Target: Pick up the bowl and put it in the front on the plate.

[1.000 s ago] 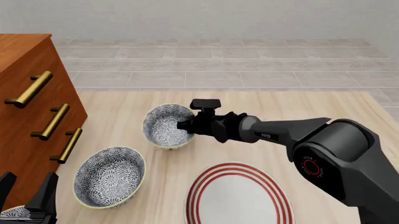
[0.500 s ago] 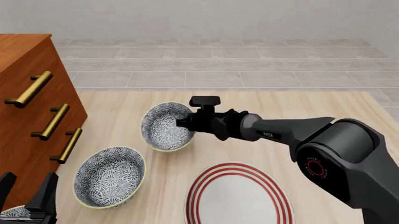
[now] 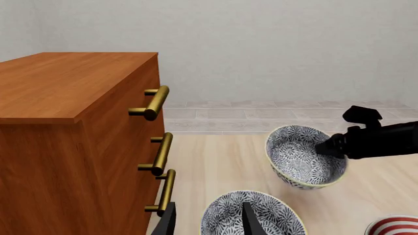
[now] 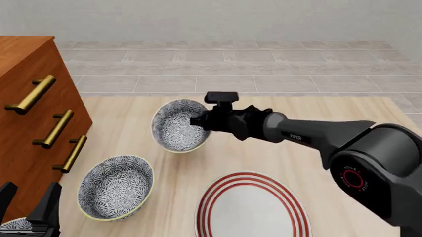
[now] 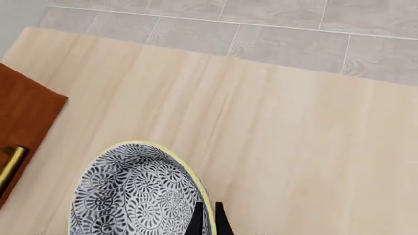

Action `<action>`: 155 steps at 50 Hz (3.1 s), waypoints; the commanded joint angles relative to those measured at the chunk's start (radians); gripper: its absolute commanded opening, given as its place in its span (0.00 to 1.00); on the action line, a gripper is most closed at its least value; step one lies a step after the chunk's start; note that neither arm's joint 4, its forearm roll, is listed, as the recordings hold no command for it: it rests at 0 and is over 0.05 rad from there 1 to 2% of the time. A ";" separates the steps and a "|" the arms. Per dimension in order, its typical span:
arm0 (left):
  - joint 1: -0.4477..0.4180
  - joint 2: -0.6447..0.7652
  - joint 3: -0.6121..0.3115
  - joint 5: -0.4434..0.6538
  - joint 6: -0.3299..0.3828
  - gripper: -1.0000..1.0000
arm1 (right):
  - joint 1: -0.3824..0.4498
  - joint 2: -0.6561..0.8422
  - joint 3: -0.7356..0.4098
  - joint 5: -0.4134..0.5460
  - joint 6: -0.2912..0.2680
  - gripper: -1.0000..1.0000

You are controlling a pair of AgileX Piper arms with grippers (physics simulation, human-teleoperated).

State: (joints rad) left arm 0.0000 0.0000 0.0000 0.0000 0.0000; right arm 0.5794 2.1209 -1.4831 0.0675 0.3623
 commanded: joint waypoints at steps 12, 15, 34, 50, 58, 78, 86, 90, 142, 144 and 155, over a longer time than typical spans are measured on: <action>0.000 0.000 0.000 0.000 0.000 1.00 | -0.009 -0.103 0.042 0.087 0.087 0.00; 0.000 0.000 0.000 0.000 0.000 1.00 | -0.010 -0.121 0.054 0.096 0.094 0.00; 0.000 0.000 0.000 0.000 0.000 1.00 | 0.025 -0.307 0.220 0.103 0.152 0.00; 0.000 0.000 0.000 0.000 0.000 1.00 | -0.007 -0.500 0.389 0.122 0.152 0.00; 0.000 0.000 0.000 0.000 0.000 1.00 | -0.033 -0.597 0.516 0.098 0.158 0.00; 0.000 0.000 0.000 0.000 0.000 1.00 | -0.094 -0.755 0.744 0.062 0.190 0.00; 0.000 0.000 0.000 0.000 0.000 1.00 | -0.090 -0.781 0.820 0.036 0.207 0.00; 0.000 0.000 0.000 0.000 0.000 1.00 | -0.087 -0.789 0.868 0.009 0.226 0.00; 0.000 0.000 0.000 0.000 0.000 1.00 | -0.048 -0.724 1.161 -0.229 0.286 0.00; 0.000 0.000 0.000 0.000 0.000 1.00 | -0.047 -0.719 1.161 -0.232 0.285 0.00; 0.000 0.000 0.000 0.000 0.000 1.00 | -0.042 -0.689 1.163 -0.257 0.284 0.00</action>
State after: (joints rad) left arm 0.0000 0.0000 0.0000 0.0000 0.0000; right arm 0.5196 1.3919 -0.3384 -0.1648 0.6310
